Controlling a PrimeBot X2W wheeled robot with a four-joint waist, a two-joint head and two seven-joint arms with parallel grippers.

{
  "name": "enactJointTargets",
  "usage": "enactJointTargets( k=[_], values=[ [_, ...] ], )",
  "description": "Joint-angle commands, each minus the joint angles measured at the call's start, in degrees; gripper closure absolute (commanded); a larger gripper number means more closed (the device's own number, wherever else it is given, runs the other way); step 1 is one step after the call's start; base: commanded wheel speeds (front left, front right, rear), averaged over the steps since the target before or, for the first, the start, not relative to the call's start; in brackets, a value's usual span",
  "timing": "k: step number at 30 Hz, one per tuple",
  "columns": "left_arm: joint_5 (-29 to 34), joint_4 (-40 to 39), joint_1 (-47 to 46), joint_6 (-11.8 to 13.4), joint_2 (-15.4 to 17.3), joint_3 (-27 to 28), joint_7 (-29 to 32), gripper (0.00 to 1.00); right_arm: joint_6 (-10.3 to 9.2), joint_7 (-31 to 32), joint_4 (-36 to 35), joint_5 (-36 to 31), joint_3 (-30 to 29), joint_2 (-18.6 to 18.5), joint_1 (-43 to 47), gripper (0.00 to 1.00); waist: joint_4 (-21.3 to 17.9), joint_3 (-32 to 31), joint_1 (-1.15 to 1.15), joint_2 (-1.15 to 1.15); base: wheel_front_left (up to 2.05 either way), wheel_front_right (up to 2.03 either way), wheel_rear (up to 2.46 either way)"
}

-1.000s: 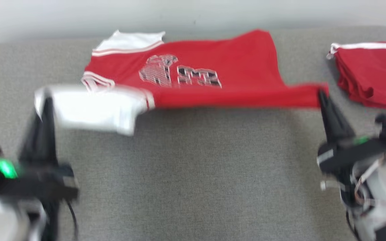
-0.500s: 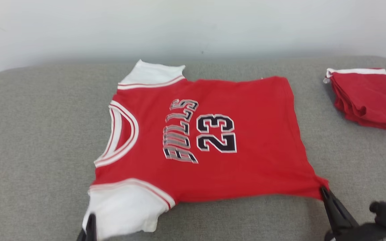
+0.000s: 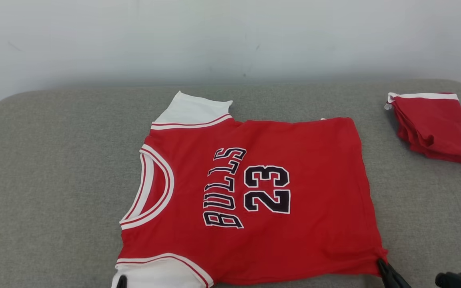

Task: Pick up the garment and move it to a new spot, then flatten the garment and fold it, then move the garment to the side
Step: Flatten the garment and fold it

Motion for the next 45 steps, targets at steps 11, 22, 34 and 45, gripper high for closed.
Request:
enactJointTargets(
  k=[11,22,34,45],
  values=[
    [0.7,2.7,-14.4,-4.4,3.6,0.5,4.5,1.0,-0.16,1.6,1.6,1.0,3.8,-2.0,-11.0,1.0,-3.6,1.6,0.0,0.0,0.0,0.0,0.0],
    [2.1,14.4,-32.2,-8.5,4.1,-0.8,9.6,1.0,-0.16,2.5,11.0,0.1,5.8,-1.9,-25.3,1.0,-4.1,5.9,0.0,0.0,0.0,0.0,0.0],
    [3.5,33.3,-45.0,-12.7,2.6,-3.0,7.8,1.0,-0.16,-1.4,18.7,0.2,9.4,-2.1,-33.1,0.62,-5.7,8.1,0.0,0.0,0.0,0.0,0.0],
    [4.6,38.8,-43.1,-13.5,1.3,-3.8,1.2,0.0,-0.16,-6.3,22.3,-1.2,10.2,-3.7,-30.7,0.0,-4.5,4.3,0.0,0.0,0.0,0.0,0.0]
  ],
)
